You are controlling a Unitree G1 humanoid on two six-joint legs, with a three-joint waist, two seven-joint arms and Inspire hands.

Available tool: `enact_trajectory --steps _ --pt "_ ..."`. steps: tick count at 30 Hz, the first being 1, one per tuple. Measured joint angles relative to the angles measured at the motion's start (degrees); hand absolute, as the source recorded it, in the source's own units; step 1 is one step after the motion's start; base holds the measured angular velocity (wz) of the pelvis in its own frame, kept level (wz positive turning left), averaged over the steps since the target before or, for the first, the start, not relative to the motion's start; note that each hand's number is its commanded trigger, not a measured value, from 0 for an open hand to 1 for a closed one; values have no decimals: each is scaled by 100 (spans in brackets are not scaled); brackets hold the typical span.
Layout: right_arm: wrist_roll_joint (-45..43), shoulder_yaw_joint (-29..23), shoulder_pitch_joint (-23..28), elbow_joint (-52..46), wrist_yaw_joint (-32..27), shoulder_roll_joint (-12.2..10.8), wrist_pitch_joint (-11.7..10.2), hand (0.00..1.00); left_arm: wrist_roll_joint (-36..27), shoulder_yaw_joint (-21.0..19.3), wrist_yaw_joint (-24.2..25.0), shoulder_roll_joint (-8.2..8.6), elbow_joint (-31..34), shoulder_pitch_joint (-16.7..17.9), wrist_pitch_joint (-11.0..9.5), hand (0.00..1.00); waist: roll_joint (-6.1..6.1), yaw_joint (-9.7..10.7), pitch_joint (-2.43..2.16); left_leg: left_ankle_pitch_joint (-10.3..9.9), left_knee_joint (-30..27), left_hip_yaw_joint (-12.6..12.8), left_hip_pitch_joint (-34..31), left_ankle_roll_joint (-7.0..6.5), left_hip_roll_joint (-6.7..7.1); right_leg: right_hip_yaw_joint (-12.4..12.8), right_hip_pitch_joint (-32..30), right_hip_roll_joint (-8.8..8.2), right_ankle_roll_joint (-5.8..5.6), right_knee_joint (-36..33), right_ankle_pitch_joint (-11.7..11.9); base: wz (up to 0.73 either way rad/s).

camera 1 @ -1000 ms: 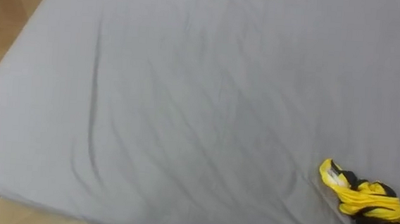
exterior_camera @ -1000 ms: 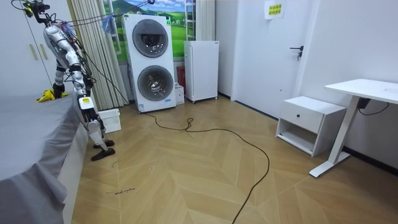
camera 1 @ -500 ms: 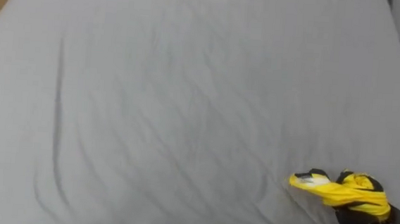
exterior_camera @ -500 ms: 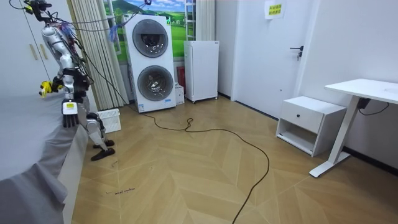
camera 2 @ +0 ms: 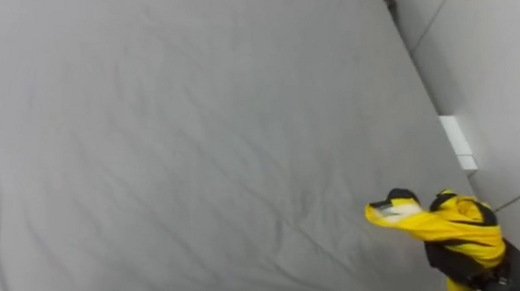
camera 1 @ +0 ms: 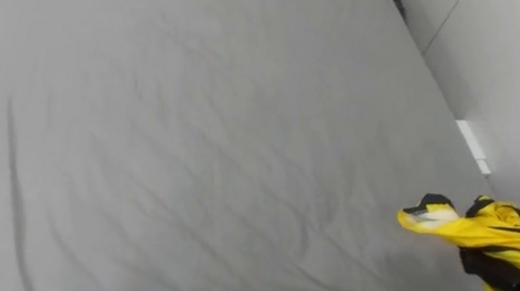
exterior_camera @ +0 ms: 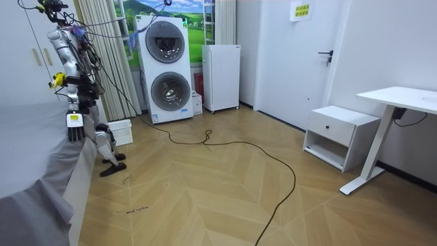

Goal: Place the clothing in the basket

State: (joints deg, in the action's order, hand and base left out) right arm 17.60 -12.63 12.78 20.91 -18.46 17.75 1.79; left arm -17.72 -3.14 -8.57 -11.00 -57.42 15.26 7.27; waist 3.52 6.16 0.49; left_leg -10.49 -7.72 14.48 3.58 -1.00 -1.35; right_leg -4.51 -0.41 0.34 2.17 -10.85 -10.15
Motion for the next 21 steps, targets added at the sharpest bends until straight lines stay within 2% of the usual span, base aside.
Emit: enact_trajectory --steps 3,5,11,15,21 --pt "-10 -210 110 -1 68 -24 100 100 179 -111 18 3 0 26 148 0 -17 41 1 -8 4 137 51 12 -10 132 -9 38 12 -12 26 -24" --pt "-10 -330 153 -1 67 -69 144 100 220 -150 -6 2 0 90 222 0 -18 189 3 -18 7 216 76 24 -36 186 -10 61 18 -24 36 -19" --pt "5 -672 278 20 8 -214 142 100 275 -286 -90 8 0 170 378 0 -60 312 27 -54 4 438 123 73 -105 422 -34 156 61 0 81 -19" --pt "-34 -723 367 156 26 -284 143 100 536 -286 -125 9 -2 194 575 0 -161 467 60 -71 2 547 120 99 -134 557 -68 214 88 9 105 -13" --pt "-35 -840 325 627 95 -301 146 100 611 -282 -66 10 -31 229 695 0 -277 509 51 -94 -19 768 -10 133 -193 828 -339 292 115 -107 124 -23"
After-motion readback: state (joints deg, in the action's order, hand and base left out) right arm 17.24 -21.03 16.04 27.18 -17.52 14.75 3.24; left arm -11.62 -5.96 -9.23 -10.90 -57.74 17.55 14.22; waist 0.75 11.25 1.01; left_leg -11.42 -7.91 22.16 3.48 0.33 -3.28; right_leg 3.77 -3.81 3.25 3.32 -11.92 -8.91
